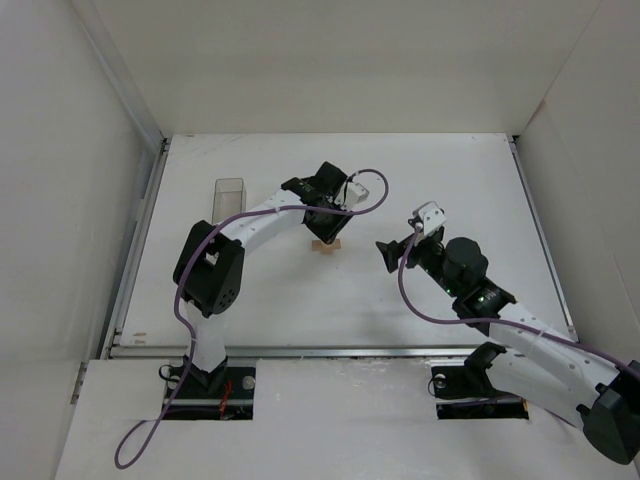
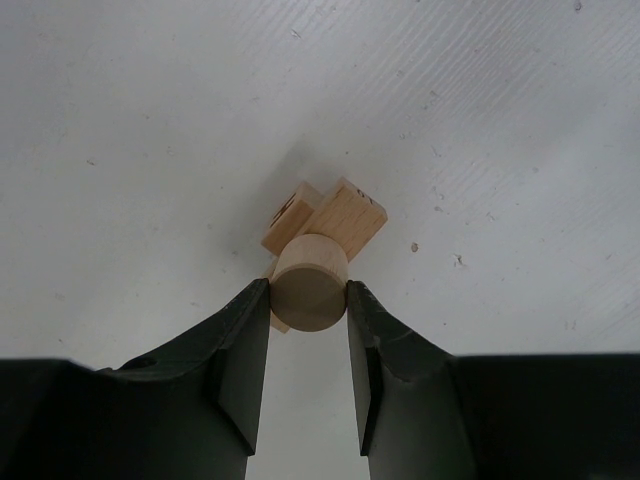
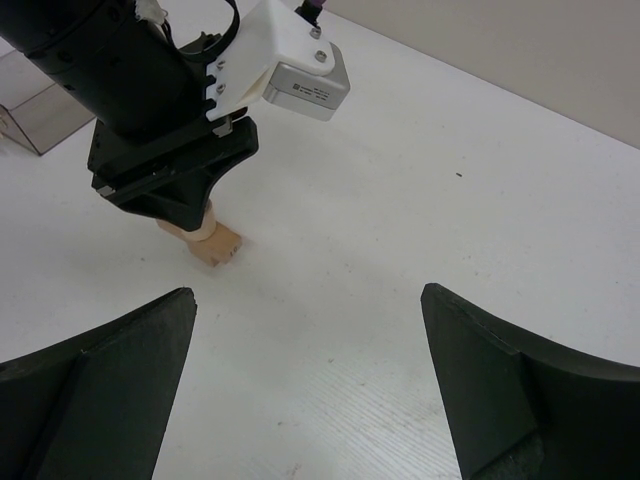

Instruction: Build the wood block tower

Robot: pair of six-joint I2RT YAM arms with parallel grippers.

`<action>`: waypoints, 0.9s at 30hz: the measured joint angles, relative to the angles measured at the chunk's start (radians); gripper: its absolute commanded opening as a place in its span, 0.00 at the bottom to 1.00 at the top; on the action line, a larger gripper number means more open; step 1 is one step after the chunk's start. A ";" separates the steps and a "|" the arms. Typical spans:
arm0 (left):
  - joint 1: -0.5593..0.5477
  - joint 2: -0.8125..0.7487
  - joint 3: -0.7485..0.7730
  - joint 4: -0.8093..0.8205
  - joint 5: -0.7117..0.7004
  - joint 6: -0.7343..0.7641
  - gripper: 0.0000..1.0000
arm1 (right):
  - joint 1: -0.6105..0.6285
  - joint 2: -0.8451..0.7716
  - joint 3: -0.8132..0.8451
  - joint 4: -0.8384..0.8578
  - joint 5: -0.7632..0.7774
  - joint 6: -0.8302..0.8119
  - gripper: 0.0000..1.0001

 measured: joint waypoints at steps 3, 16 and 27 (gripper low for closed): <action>0.000 0.000 0.000 -0.001 -0.003 0.000 0.00 | 0.000 0.000 0.000 0.000 0.000 -0.001 1.00; 0.000 -0.005 -0.010 0.006 -0.005 0.011 0.50 | 0.000 -0.008 0.000 -0.001 0.008 -0.003 1.00; 0.000 -0.019 -0.010 -0.010 -0.005 0.014 0.83 | 0.000 -0.008 0.000 -0.004 0.021 0.002 1.00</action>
